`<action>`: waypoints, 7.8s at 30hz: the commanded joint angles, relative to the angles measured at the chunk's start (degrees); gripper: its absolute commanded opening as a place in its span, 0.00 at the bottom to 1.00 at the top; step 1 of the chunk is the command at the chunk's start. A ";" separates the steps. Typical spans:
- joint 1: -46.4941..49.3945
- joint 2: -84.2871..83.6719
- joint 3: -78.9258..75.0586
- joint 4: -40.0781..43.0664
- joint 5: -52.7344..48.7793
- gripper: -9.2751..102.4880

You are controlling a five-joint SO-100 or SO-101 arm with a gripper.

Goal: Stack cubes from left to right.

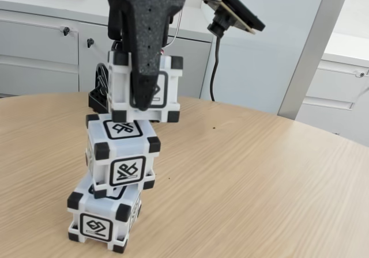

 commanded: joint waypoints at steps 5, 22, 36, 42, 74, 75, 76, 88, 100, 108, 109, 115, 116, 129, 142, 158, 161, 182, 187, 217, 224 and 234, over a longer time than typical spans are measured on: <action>5.80 0.62 -0.35 0.62 -2.64 0.23; 5.89 1.58 -0.79 0.62 2.11 0.24; 5.71 1.14 -1.32 0.62 5.19 0.24; 5.62 0.62 -1.32 -0.18 5.63 0.24; 2.81 0.62 -0.70 -3.87 7.21 0.25; 2.81 0.62 -0.53 -3.87 6.86 0.25; 2.81 0.62 -0.44 -3.87 6.77 0.26; 2.90 0.62 -0.44 -3.25 5.45 0.35; 2.90 1.76 -1.32 -2.90 6.50 0.37; 2.72 2.37 -1.41 -0.09 5.54 0.37; 2.37 3.08 -1.41 -0.09 5.63 0.37; 1.41 11.07 -1.41 0.00 6.59 0.38; 1.41 12.22 -1.41 0.00 6.50 0.38; 1.32 14.15 -1.41 0.26 4.83 0.36; 1.23 47.55 -1.41 -0.18 13.97 0.18; 1.23 50.71 13.27 -20.13 24.35 0.08; 1.14 51.50 21.36 -23.47 22.94 0.08; -20.30 51.50 44.56 -30.06 16.17 0.08; -19.95 51.50 49.39 -30.15 14.15 0.08; -10.90 74.71 69.43 -37.79 16.52 0.08; -10.28 75.06 72.42 -37.79 16.52 0.08; -10.28 75.06 72.51 -37.62 15.64 0.08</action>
